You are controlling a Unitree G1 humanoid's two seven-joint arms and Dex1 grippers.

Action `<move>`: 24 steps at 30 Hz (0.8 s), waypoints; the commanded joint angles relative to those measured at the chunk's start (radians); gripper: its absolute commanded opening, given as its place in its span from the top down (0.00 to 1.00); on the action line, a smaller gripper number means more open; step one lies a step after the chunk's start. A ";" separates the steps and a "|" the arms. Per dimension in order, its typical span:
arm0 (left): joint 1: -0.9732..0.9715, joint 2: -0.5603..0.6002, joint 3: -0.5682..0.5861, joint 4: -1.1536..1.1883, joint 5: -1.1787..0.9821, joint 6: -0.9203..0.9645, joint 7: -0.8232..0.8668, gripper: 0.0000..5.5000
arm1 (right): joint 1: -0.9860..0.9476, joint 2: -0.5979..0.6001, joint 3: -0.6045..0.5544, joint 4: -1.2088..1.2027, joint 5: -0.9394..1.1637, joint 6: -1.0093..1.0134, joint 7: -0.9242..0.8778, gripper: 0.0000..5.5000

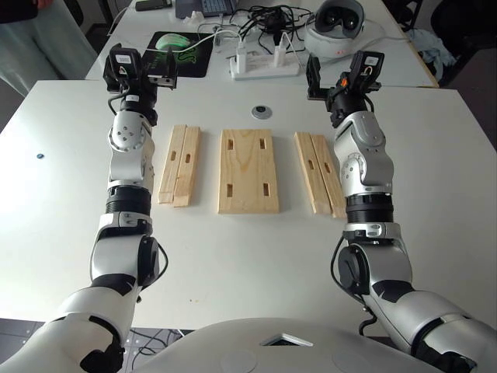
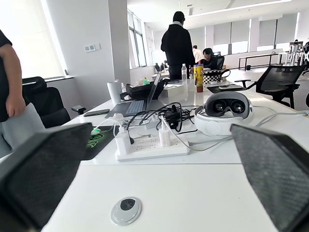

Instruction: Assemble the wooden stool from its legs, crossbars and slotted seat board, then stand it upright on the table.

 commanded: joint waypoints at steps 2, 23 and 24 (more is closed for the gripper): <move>0.023 0.007 0.005 -0.034 -0.015 0.056 -0.016 0.02 | -0.012 0.000 0.003 -0.002 0.005 0.011 0.000 0.02; 0.159 -0.050 0.002 -0.202 -0.014 0.078 0.071 0.02 | -0.039 -0.056 0.016 0.036 0.005 0.049 0.079 0.02; 0.163 -0.056 0.001 -0.208 -0.015 0.082 0.074 0.02 | -0.038 -0.060 0.019 0.034 0.003 0.051 0.084 0.02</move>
